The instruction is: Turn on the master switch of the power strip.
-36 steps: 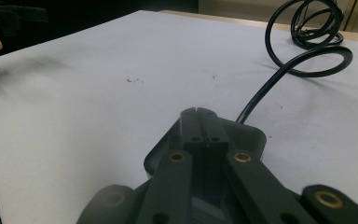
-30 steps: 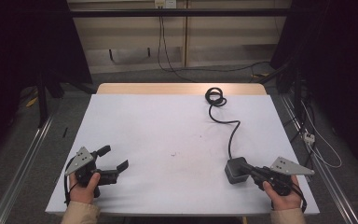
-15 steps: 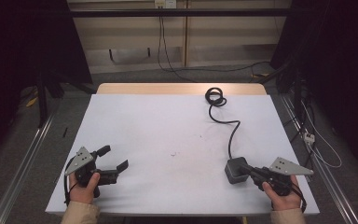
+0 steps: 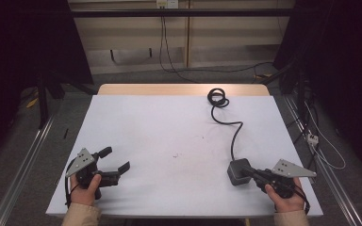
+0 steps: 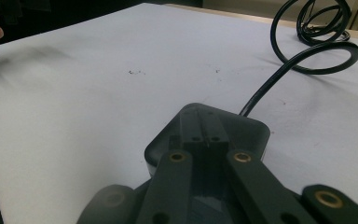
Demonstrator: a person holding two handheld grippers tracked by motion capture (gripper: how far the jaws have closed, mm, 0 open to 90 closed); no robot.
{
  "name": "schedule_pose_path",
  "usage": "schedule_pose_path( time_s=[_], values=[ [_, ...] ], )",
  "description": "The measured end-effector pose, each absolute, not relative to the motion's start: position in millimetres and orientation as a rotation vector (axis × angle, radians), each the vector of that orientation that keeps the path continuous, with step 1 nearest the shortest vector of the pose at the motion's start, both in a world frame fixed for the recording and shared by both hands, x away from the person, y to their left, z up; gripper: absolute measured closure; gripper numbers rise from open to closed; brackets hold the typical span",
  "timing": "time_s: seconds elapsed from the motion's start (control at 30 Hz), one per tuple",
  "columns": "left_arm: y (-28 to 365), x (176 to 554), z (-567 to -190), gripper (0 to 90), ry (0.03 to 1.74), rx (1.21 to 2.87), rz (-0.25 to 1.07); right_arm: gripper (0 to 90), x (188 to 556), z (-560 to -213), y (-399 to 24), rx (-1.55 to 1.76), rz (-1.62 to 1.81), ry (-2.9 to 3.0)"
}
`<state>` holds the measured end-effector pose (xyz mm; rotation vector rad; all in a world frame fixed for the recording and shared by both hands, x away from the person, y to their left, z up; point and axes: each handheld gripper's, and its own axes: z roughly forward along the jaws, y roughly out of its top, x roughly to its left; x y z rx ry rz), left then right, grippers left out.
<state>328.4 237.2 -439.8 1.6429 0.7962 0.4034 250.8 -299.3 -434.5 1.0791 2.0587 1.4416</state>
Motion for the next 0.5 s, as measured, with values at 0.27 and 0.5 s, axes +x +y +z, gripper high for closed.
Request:
schedule_pose_path(
  time_s=[0.27, 0.5],
  values=[
    [237.6, 328.1, -439.6, 3.9, 0.802, 1.636, 0.405, 90.0, 251.1, -434.4, -299.4, 1.062, 1.435, 2.070],
    [237.7, 328.1, -439.5, 3.8, 0.800, 1.640, 0.407, 90.0, 251.5, -435.4, -300.2, 1.075, 1.444, 2.072]
  ],
)
